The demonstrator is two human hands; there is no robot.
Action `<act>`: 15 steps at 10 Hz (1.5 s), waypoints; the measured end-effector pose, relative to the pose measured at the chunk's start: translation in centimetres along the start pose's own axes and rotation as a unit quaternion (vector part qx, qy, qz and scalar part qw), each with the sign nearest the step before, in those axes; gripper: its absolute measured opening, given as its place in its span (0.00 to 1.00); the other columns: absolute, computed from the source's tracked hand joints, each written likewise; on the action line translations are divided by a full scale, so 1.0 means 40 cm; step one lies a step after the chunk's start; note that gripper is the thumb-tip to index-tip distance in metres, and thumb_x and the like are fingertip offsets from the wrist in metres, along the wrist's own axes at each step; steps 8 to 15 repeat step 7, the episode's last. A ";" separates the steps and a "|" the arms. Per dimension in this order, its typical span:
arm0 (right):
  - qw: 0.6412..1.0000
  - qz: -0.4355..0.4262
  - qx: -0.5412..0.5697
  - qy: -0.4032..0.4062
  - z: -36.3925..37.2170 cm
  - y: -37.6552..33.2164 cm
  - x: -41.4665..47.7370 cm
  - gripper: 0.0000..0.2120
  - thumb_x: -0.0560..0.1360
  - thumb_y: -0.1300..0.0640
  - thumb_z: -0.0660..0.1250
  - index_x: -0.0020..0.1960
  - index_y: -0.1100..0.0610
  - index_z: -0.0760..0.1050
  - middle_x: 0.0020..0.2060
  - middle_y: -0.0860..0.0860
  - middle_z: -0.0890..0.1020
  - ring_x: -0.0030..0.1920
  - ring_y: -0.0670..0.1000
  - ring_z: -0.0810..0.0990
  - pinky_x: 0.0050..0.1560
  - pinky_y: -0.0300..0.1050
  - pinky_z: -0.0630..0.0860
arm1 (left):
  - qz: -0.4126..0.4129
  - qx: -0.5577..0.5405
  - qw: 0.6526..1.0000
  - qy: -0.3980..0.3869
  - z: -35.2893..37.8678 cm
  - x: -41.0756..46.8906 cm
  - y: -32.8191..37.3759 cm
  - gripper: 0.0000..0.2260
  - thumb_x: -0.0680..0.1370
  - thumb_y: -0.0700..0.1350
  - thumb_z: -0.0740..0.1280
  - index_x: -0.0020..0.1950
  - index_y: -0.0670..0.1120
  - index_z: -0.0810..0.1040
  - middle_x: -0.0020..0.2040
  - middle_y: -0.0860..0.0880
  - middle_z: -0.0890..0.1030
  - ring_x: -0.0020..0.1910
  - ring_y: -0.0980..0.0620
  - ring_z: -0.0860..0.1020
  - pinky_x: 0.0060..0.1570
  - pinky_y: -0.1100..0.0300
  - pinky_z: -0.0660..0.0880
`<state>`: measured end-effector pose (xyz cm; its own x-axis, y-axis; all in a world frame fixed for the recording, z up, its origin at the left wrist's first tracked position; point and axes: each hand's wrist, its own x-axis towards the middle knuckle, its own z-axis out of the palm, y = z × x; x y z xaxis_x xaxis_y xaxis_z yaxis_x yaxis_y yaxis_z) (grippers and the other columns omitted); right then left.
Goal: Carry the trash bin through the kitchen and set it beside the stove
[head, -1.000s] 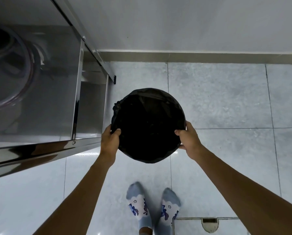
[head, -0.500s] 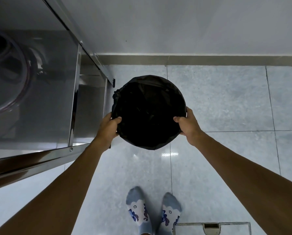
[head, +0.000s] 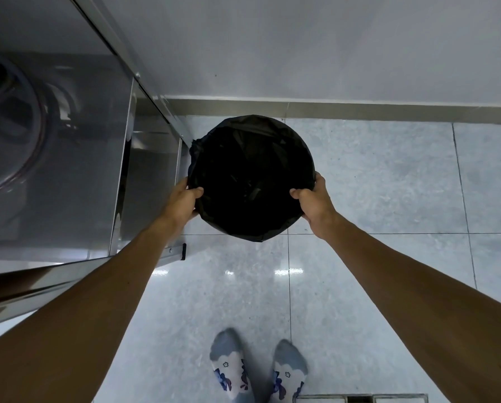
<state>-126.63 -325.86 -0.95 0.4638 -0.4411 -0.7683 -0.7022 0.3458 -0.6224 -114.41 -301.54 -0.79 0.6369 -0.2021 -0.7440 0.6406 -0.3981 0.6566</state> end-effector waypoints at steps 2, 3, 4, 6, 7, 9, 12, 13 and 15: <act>1.000 -0.008 -0.008 0.000 0.004 -0.006 -0.007 0.35 0.77 0.64 0.66 0.79 0.50 0.55 0.72 0.56 0.71 0.72 0.61 0.71 0.70 0.61 0.71 | 0.000 0.040 0.999 -0.014 -0.007 0.006 0.006 0.20 0.82 0.42 0.63 0.75 0.48 0.69 0.67 0.46 0.79 0.66 0.44 0.78 0.62 0.51 0.77; 1.000 -0.015 -0.009 0.017 0.011 -0.009 -0.025 0.37 0.78 0.62 0.66 0.81 0.51 0.52 0.73 0.56 0.70 0.72 0.60 0.71 0.72 0.56 0.70 | 0.003 0.070 0.997 -0.017 -0.010 -0.004 0.012 0.22 0.81 0.47 0.65 0.75 0.50 0.68 0.68 0.47 0.78 0.67 0.45 0.77 0.65 0.49 0.75; 0.998 -0.029 -0.018 0.053 0.016 -0.023 -0.059 0.38 0.79 0.59 0.66 0.82 0.53 0.48 0.75 0.58 0.69 0.73 0.61 0.70 0.69 0.51 0.69 | 0.029 0.132 0.991 -0.002 -0.007 -0.027 0.017 0.27 0.78 0.55 0.68 0.76 0.53 0.65 0.69 0.50 0.76 0.68 0.47 0.74 0.70 0.46 0.71; 0.991 -0.071 -0.108 0.043 -0.017 -0.083 -0.165 0.35 0.79 0.58 0.65 0.81 0.56 0.52 0.74 0.59 0.70 0.72 0.61 0.71 0.67 0.49 0.70 | 0.074 0.177 0.981 0.029 0.020 -0.133 0.074 0.28 0.78 0.53 0.70 0.76 0.49 0.64 0.71 0.47 0.74 0.70 0.44 0.72 0.63 0.54 0.68; 0.987 -0.088 -0.130 0.021 -0.040 -0.121 -0.221 0.31 0.79 0.58 0.66 0.79 0.55 0.58 0.71 0.58 0.73 0.71 0.60 0.72 0.62 0.45 0.71 | 0.083 0.197 0.977 0.018 0.024 -0.199 0.110 0.30 0.79 0.50 0.69 0.78 0.48 0.62 0.74 0.47 0.70 0.74 0.44 0.68 0.64 0.55 0.65; 0.987 -0.088 -0.130 0.021 -0.040 -0.121 -0.221 0.31 0.79 0.58 0.66 0.79 0.55 0.58 0.71 0.58 0.73 0.71 0.60 0.72 0.62 0.45 0.71 | 0.083 0.197 0.977 0.018 0.024 -0.199 0.110 0.30 0.79 0.50 0.69 0.78 0.48 0.62 0.74 0.47 0.70 0.74 0.44 0.68 0.64 0.55 0.65; 0.987 -0.088 -0.130 0.021 -0.040 -0.121 -0.221 0.31 0.79 0.58 0.66 0.79 0.55 0.58 0.71 0.58 0.73 0.71 0.60 0.72 0.62 0.45 0.71 | 0.083 0.197 0.977 0.018 0.024 -0.199 0.110 0.30 0.79 0.50 0.69 0.78 0.48 0.62 0.74 0.47 0.70 0.74 0.44 0.68 0.64 0.55 0.65; 0.987 -0.088 -0.130 0.021 -0.040 -0.121 -0.221 0.31 0.79 0.58 0.66 0.79 0.55 0.58 0.71 0.58 0.73 0.71 0.60 0.72 0.62 0.45 0.71 | 0.083 0.197 0.977 0.018 0.024 -0.199 0.110 0.30 0.79 0.50 0.69 0.78 0.48 0.62 0.74 0.47 0.70 0.74 0.44 0.68 0.64 0.55 0.65; 0.987 -0.088 -0.130 0.021 -0.040 -0.121 -0.221 0.31 0.79 0.58 0.66 0.79 0.55 0.58 0.71 0.58 0.73 0.71 0.60 0.72 0.62 0.45 0.71 | 0.083 0.197 0.977 0.018 0.024 -0.199 0.110 0.30 0.79 0.50 0.69 0.78 0.48 0.62 0.74 0.47 0.70 0.74 0.44 0.68 0.64 0.55 0.65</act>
